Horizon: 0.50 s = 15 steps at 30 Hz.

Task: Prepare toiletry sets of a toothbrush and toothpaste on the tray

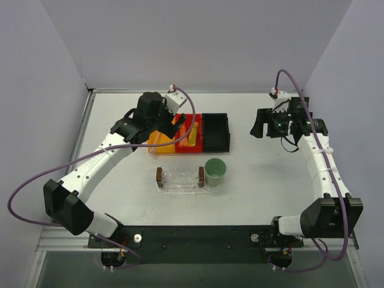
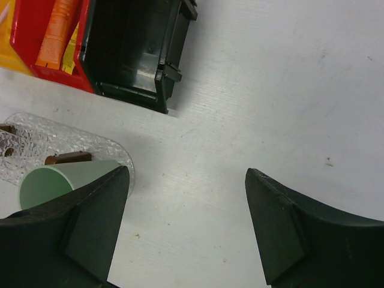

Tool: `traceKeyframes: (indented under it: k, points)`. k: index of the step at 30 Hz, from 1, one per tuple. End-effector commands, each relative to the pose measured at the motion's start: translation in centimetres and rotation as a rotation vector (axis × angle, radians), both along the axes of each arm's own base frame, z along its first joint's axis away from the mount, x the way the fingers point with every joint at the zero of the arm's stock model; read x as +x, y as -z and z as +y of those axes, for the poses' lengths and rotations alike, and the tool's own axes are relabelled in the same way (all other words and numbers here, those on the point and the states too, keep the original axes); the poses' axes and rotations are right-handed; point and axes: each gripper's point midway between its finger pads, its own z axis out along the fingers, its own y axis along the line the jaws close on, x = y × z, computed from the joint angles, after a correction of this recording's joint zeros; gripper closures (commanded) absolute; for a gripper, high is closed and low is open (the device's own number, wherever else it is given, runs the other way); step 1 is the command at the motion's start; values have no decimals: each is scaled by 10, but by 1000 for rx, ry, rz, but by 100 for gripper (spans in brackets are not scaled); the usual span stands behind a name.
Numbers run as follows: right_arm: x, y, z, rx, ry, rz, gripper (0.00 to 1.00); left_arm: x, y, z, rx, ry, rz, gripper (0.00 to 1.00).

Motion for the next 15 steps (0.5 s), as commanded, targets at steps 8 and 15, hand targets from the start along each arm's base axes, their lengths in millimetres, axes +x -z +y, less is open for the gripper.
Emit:
traceKeyframes:
  k: [8, 15]
  points:
    - [5, 5, 32, -107, -86, -52, 28, 11, 8, 18, -148, -51, -30, 3]
    - [-4, 15, 44, -203, -135, -64, 28, 29, 30, 17, -155, -67, -6, 3]
